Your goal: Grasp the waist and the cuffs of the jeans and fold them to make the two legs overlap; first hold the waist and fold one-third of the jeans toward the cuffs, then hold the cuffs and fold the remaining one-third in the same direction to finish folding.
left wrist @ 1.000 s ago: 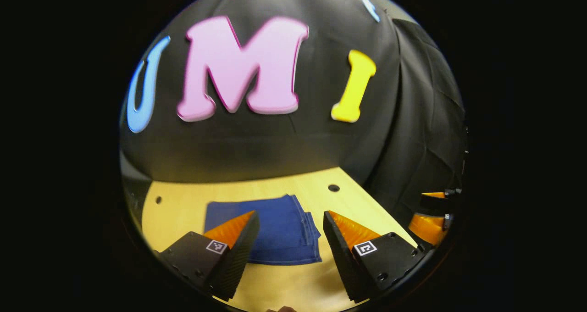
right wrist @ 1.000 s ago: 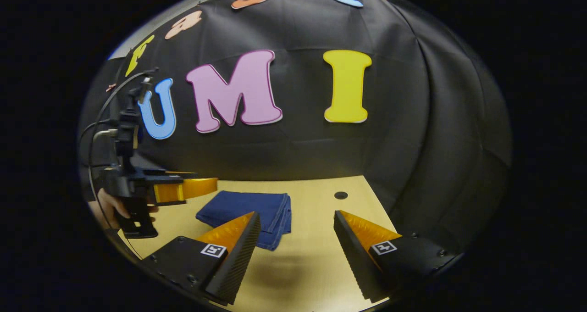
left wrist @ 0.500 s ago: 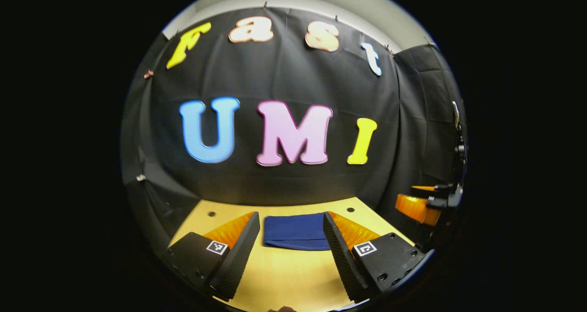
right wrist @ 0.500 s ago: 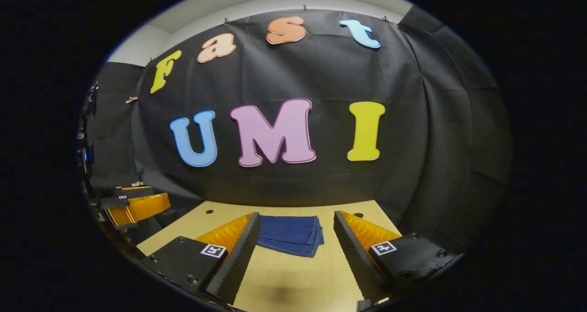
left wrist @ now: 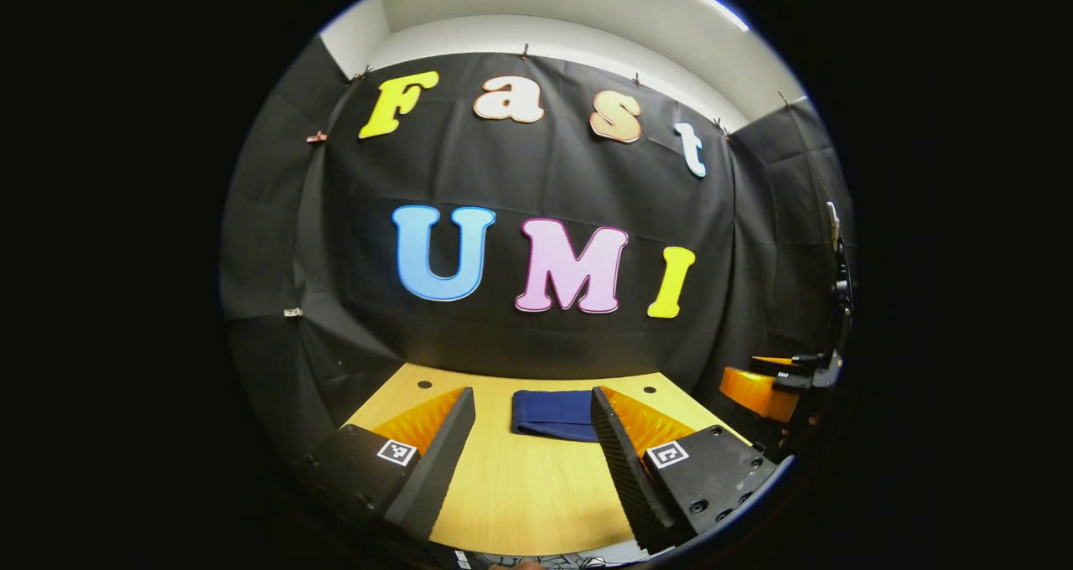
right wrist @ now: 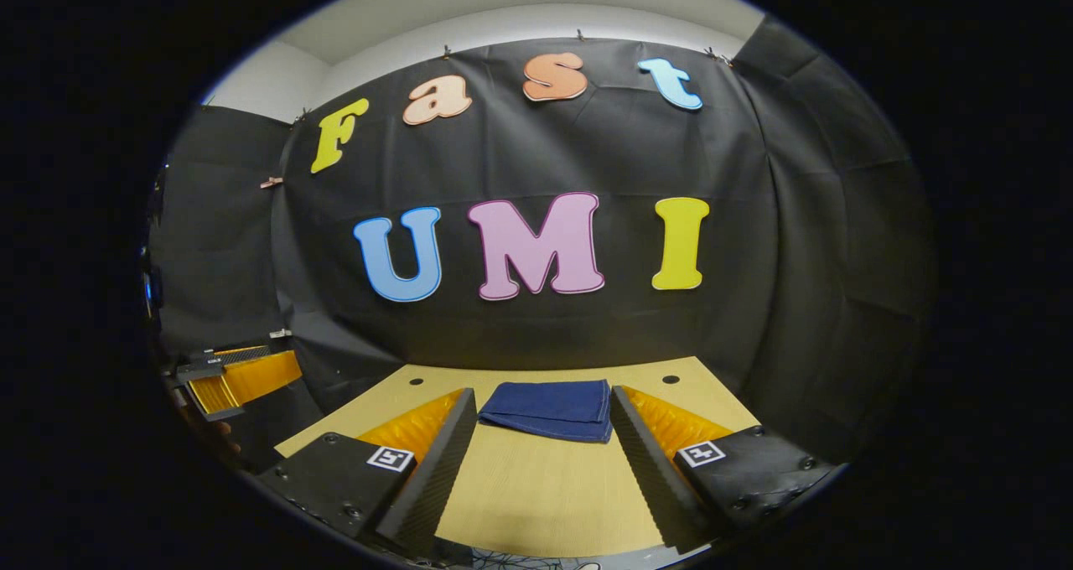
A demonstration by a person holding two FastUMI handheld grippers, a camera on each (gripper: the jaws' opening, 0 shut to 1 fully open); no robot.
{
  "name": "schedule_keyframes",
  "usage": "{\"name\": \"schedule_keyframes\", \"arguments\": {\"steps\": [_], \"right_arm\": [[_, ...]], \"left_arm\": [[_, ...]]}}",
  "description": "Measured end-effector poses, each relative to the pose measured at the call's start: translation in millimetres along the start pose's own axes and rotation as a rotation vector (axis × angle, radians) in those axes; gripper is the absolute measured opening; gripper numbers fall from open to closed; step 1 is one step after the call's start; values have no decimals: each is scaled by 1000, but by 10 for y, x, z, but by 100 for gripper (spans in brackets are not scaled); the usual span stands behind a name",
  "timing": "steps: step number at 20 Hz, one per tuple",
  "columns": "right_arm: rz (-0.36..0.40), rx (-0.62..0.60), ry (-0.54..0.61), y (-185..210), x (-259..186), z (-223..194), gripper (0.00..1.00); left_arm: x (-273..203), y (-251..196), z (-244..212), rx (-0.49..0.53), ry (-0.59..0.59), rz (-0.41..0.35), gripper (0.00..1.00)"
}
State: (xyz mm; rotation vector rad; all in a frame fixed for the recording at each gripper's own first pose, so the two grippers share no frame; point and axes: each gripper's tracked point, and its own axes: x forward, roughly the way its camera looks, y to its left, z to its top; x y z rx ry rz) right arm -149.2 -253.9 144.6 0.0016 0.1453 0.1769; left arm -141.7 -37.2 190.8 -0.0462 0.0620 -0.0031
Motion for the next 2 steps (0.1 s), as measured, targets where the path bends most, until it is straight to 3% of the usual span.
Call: {"name": "schedule_keyframes", "arguments": {"steps": [2], "right_arm": [[13, -23, -3, 76, -38, 11, 98]], "left_arm": [[-2, 13, -92, -6, 20, -13, 81]]}}
